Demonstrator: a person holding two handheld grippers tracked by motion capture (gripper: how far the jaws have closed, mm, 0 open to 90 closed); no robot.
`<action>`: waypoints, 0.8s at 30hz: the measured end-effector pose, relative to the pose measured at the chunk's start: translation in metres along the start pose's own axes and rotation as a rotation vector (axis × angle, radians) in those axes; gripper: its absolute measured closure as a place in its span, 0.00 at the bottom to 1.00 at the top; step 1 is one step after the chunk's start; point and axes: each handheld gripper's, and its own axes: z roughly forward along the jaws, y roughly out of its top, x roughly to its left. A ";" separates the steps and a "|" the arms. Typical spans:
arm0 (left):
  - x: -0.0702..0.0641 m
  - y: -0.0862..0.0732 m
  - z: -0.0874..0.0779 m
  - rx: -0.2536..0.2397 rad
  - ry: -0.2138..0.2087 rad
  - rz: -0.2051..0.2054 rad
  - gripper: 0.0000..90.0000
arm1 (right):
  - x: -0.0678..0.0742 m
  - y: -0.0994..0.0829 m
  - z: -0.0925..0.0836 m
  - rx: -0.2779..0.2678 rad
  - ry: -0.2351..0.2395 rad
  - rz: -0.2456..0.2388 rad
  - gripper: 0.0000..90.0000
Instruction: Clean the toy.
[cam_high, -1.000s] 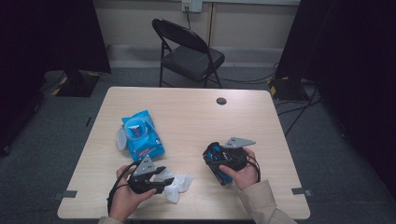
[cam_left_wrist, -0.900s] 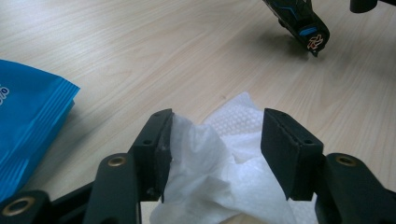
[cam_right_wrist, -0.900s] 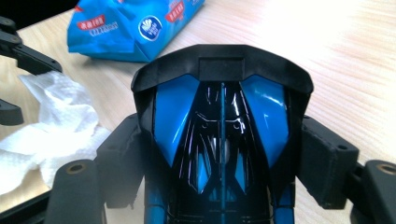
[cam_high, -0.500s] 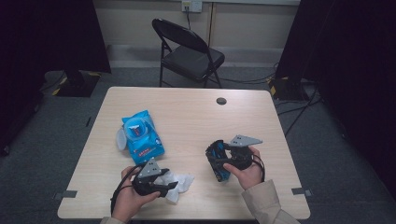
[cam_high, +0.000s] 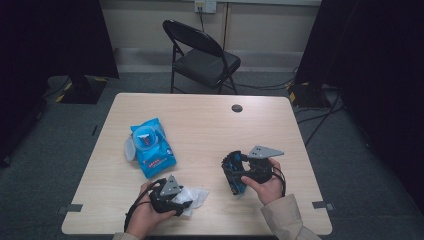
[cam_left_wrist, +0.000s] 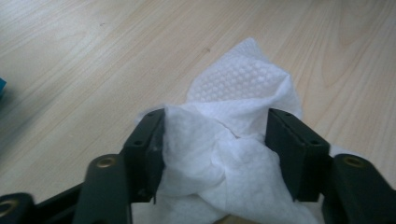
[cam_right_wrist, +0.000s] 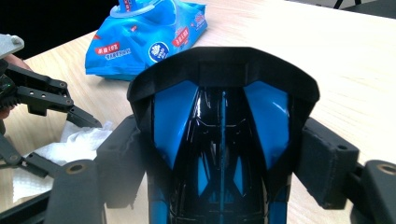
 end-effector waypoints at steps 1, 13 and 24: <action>0.000 0.000 -0.001 -0.001 -0.008 0.004 0.55 | 0.000 0.000 0.000 0.000 0.002 0.002 0.29; 0.010 0.032 -0.028 -0.180 -0.075 -0.170 0.86 | -0.002 -0.003 -0.004 -0.019 0.021 0.016 0.29; 0.018 0.095 -0.034 -0.331 -0.109 -0.189 0.86 | 0.006 0.005 -0.006 -0.024 0.054 -0.003 0.29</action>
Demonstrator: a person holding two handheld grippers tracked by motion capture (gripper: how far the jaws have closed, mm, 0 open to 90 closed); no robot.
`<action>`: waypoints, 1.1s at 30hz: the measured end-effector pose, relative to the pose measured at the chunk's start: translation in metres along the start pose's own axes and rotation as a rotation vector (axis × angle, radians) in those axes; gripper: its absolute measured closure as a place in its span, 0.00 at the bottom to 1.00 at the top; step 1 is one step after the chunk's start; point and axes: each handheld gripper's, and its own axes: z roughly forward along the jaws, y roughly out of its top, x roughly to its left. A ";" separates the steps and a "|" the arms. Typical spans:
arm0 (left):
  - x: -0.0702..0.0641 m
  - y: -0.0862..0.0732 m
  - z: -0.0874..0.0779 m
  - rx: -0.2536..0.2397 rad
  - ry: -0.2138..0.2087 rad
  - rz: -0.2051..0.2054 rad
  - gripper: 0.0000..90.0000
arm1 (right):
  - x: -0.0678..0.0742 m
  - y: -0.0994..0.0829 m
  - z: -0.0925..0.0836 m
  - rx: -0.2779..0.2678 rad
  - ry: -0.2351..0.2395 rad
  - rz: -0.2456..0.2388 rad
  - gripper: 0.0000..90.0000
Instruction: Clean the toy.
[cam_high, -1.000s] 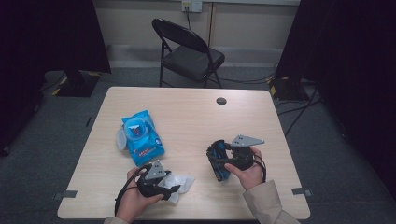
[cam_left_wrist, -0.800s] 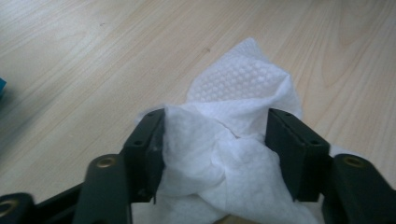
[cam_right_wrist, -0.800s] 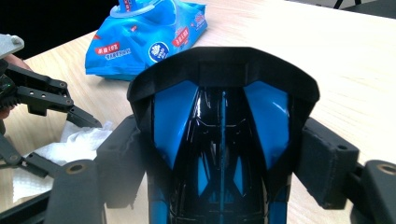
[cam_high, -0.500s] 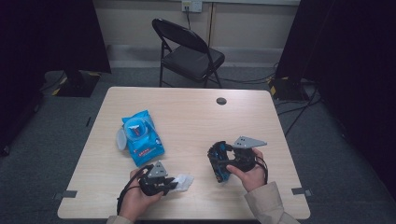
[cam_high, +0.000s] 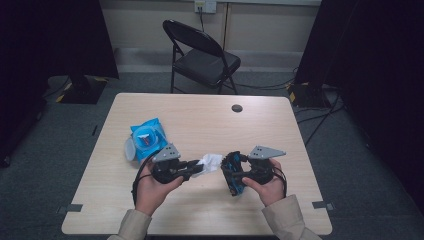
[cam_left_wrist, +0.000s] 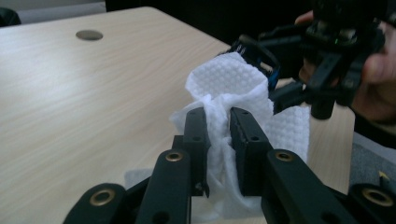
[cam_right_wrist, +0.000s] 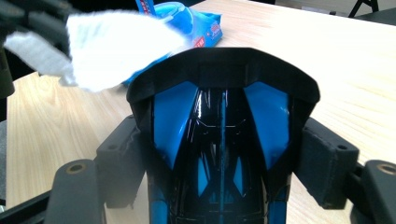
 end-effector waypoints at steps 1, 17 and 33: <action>-0.001 0.003 0.003 -0.014 -0.007 -0.004 0.86 | 0.001 0.001 0.000 0.000 0.001 -0.005 0.29; -0.007 0.015 0.032 0.010 -0.010 0.026 0.86 | 0.009 0.007 0.003 0.026 0.028 -0.031 0.29; -0.014 0.031 0.039 0.000 0.022 0.080 0.85 | 0.017 0.008 0.010 0.044 0.048 -0.057 0.29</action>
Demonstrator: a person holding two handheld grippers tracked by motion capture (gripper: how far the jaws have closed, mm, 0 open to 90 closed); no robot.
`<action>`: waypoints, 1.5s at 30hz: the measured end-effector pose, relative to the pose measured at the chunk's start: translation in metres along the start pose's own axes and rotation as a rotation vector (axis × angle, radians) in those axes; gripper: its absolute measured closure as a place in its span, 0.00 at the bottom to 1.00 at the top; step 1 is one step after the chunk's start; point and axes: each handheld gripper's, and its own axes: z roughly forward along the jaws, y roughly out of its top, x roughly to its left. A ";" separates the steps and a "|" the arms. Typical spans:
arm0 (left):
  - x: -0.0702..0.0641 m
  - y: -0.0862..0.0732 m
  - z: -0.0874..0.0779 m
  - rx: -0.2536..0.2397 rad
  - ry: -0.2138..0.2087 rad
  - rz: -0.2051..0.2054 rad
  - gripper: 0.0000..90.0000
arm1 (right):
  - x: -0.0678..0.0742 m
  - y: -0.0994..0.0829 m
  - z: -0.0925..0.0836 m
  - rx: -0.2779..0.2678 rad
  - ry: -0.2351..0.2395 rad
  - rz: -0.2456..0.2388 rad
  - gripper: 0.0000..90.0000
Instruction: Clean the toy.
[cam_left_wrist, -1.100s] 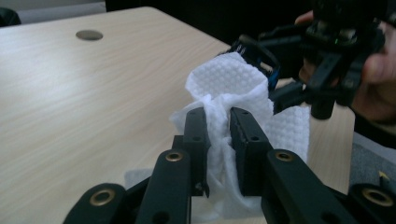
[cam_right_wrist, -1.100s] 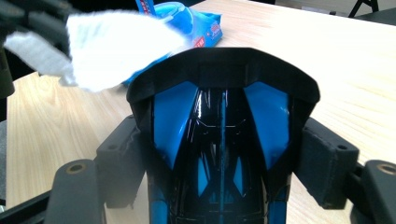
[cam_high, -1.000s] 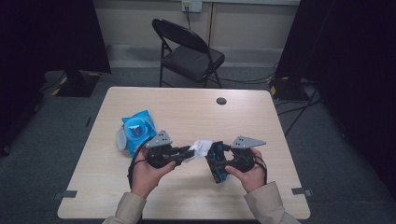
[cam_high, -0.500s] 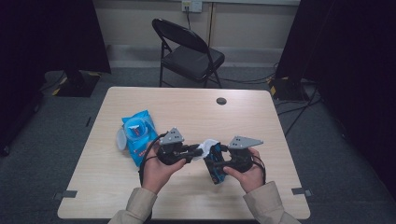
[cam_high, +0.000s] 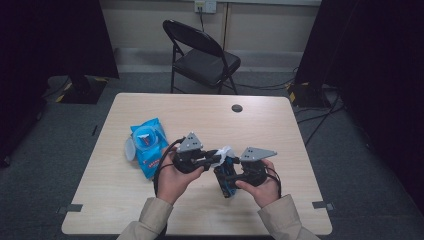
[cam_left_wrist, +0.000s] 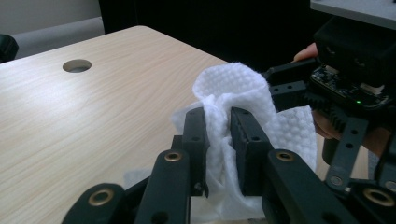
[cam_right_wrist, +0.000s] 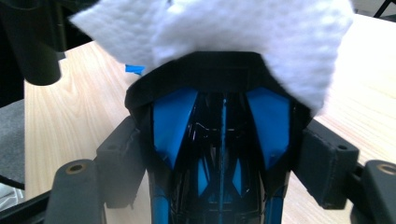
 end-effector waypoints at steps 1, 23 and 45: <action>0.001 0.000 0.001 0.000 0.000 -0.006 0.85 | 0.000 0.000 0.000 0.002 0.002 -0.003 0.29; 0.016 0.001 0.033 0.046 0.021 -0.018 0.84 | 0.013 0.001 0.004 0.025 0.048 -0.051 0.29; 0.013 0.007 -0.009 -0.004 0.010 -0.025 0.85 | -0.006 -0.003 -0.009 0.006 -0.005 -0.001 0.29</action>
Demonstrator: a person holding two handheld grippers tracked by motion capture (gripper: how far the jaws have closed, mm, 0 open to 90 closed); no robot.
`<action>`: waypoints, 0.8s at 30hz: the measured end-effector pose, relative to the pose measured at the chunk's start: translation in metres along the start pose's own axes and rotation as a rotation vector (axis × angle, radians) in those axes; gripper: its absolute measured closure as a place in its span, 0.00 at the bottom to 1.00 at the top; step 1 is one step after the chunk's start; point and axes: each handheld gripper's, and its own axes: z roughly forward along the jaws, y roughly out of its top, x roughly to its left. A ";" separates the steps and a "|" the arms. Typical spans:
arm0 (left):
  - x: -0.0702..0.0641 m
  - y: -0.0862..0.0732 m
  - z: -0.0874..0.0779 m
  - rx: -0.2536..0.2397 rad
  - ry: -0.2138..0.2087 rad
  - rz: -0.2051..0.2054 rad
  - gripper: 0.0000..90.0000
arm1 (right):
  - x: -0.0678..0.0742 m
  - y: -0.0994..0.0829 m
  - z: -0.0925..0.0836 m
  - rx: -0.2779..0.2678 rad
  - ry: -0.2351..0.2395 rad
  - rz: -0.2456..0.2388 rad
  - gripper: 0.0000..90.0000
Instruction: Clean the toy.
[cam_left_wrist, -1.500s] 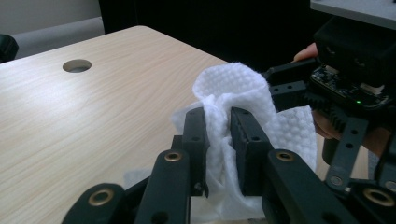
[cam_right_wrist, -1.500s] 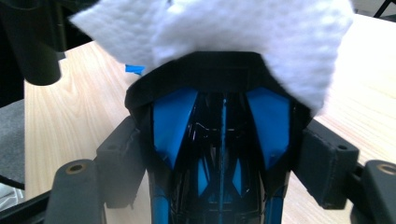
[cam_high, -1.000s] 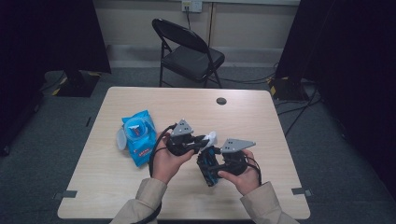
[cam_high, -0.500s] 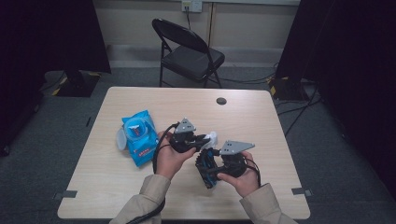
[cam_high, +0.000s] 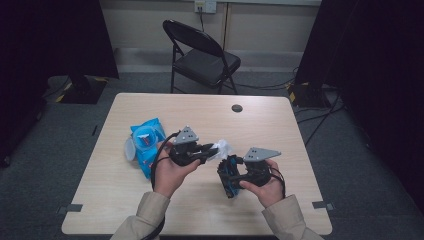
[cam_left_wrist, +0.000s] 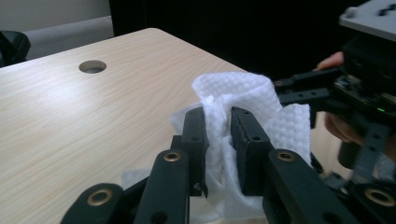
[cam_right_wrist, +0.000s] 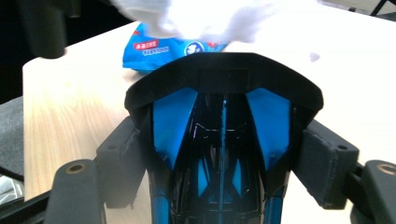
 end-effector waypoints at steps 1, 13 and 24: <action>-0.001 -0.001 -0.002 -0.001 -0.001 0.005 0.85 | -0.001 0.000 -0.001 -0.004 -0.001 0.005 0.29; -0.013 -0.016 -0.009 0.007 -0.045 -0.001 0.85 | -0.004 0.007 -0.003 -0.012 -0.024 0.011 0.29; -0.017 -0.021 -0.006 0.023 -0.045 0.008 0.85 | 0.003 0.006 0.005 0.006 -0.024 0.002 0.29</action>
